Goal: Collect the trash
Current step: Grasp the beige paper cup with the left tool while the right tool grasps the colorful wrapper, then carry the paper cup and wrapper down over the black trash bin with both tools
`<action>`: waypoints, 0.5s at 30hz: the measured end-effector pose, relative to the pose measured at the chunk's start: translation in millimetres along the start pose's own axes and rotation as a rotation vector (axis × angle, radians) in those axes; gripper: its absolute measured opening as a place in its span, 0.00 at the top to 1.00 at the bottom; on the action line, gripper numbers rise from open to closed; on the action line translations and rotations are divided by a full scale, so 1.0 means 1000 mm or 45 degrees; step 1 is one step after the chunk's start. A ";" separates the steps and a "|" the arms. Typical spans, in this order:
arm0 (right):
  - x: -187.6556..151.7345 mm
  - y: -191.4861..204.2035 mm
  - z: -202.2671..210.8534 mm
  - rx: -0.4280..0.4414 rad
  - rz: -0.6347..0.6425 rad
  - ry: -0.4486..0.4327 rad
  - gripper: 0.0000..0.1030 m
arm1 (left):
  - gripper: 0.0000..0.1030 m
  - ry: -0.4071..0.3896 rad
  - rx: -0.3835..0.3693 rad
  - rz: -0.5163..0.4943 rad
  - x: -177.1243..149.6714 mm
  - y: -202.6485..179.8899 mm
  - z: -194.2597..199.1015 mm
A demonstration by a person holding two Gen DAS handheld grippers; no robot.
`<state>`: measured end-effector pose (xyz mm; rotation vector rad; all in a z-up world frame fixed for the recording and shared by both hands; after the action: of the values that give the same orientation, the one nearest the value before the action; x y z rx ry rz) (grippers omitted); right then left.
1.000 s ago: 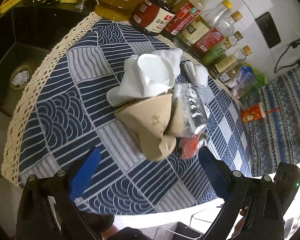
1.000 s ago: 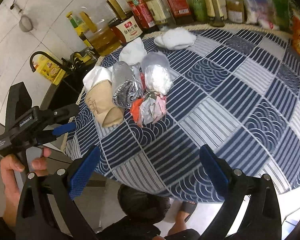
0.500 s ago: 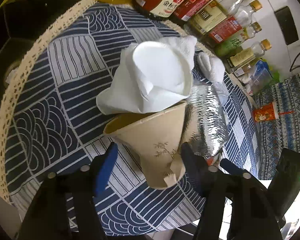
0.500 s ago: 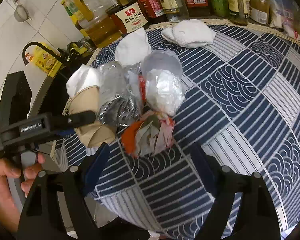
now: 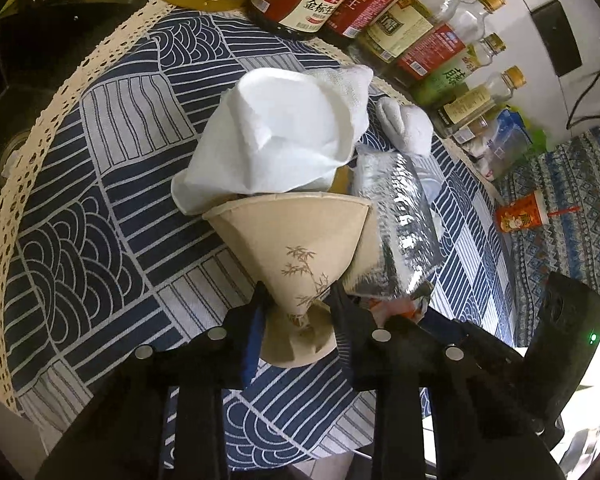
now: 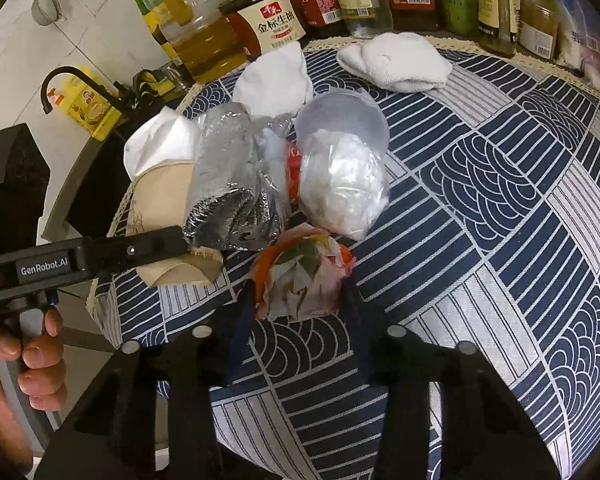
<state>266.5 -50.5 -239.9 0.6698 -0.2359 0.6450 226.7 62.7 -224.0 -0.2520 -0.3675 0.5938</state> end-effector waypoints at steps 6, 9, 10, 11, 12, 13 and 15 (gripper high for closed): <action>-0.008 0.005 0.008 0.005 0.014 -0.021 0.61 | 0.72 -0.032 0.015 -0.012 -0.008 0.003 0.011; -0.012 0.010 0.012 0.013 0.021 -0.030 0.62 | 0.72 -0.055 0.018 -0.012 -0.012 0.005 0.020; -0.014 0.013 0.015 0.016 0.024 -0.036 0.62 | 0.72 -0.056 0.017 -0.014 -0.014 0.006 0.022; -0.015 0.014 0.017 0.016 0.026 -0.041 0.62 | 0.72 -0.058 0.017 -0.014 -0.016 0.006 0.024; -0.016 0.016 0.020 0.015 0.030 -0.046 0.62 | 0.72 -0.062 0.020 -0.017 -0.018 0.007 0.026; -0.018 0.018 0.022 0.014 0.036 -0.049 0.62 | 0.72 -0.067 0.029 -0.022 -0.019 0.008 0.028; -0.022 0.020 0.024 0.010 0.047 -0.047 0.62 | 0.72 -0.089 0.047 -0.046 -0.023 0.008 0.032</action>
<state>236.9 -63.6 -220.2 0.6868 -0.2806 0.6694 192.1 60.2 -203.3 -0.1893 -0.4270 0.5745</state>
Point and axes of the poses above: each gripper's, at about its wrist camera, not at the fingertips, and z roughly against the way its jaws point, y to its left, x to its top, the point moved 10 cm from there along -z, roughly the way its jaws point, and after that the axes turned 10 degrees about x, right-handed, at the moved point
